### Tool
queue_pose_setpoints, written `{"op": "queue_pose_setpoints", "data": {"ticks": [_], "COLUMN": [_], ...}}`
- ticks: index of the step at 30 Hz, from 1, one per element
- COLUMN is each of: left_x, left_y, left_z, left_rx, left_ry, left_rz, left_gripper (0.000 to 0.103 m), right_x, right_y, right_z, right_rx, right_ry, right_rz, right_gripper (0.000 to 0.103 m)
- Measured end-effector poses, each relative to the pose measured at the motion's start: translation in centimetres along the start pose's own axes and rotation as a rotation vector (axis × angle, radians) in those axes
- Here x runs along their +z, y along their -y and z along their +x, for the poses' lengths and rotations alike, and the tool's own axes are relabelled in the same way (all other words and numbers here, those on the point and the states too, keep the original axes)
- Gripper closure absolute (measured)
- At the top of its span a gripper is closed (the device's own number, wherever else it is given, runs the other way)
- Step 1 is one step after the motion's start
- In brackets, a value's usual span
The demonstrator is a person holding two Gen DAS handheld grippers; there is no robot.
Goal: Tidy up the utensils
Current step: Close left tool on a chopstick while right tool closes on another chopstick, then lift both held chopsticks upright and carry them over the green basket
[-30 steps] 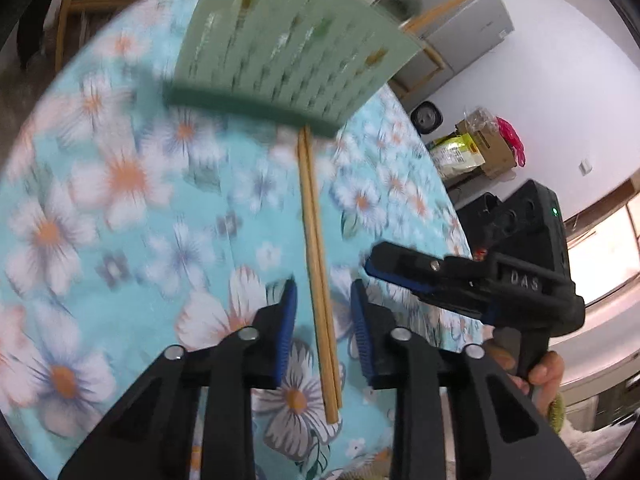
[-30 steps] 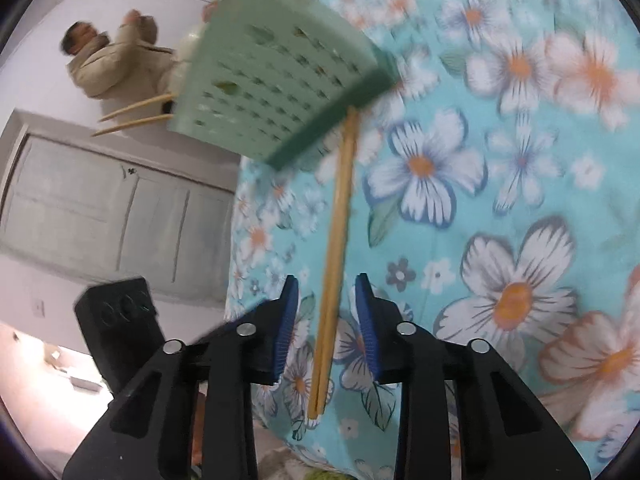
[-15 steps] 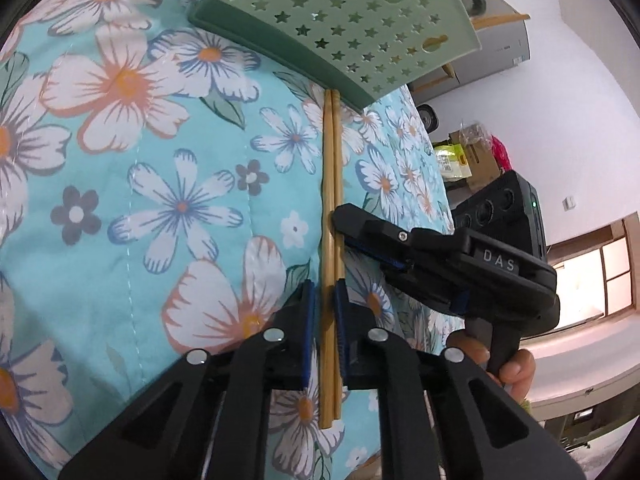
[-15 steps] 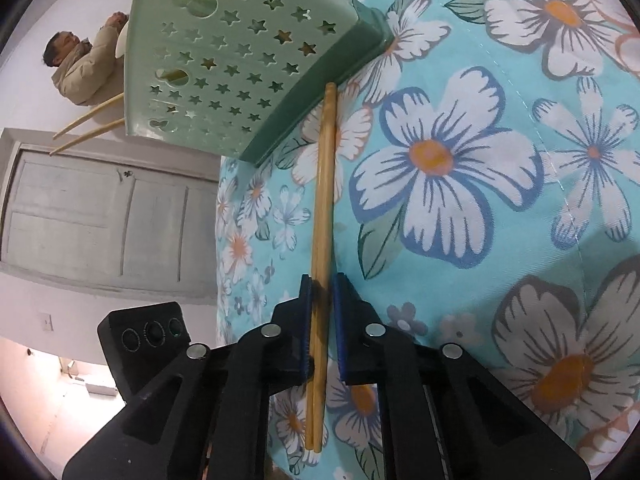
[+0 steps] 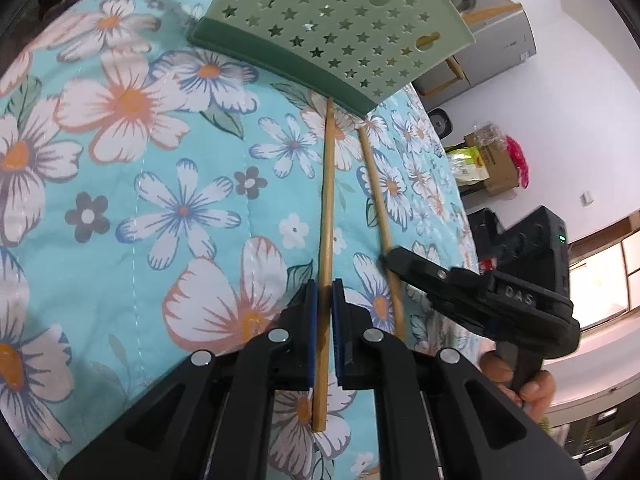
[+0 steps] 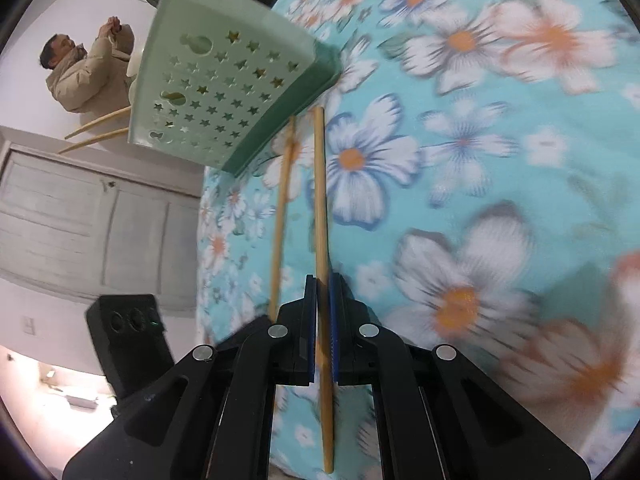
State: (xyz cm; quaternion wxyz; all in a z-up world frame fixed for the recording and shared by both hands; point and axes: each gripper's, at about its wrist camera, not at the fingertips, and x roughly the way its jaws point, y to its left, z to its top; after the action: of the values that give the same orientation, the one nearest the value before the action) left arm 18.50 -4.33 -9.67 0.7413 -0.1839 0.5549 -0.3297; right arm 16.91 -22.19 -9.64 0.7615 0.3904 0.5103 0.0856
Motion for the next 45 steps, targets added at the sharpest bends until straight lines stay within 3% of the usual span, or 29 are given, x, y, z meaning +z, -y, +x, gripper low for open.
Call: {"op": "queue_pose_setpoints", "data": {"ticks": [8,21,36,45], "left_x": [-0.6,-3.6,0.0,3.3], "left_y": [1.1,1.2,1.2,2.0], "left_z": [-0.7,-3.2,-0.7,1.3], "left_rx": [0.08,0.166,0.186,0.235], "left_ry": [0.02,0.026,-0.088,-0.113], "left_rz": [0.033,0.052,0.069,0.116], "left_gripper": [0.097,0.097,0.095,0.095], "right_x": [-2.3,-3.8,-1.1,1.5], "right_y": [2.0,3.8,1.2,0.3], "right_z": [-3.9,-6.0,-4.1,-2.4], "right_rx": [-0.081,-0.073,-0.121,-0.151], "right_ry": [0.057,0.072,0.027,0.003], "right_rz": [-0.005,0.029,-0.068,-0.098], "right_gripper": [0.099,0.099,0.08,0.078]}}
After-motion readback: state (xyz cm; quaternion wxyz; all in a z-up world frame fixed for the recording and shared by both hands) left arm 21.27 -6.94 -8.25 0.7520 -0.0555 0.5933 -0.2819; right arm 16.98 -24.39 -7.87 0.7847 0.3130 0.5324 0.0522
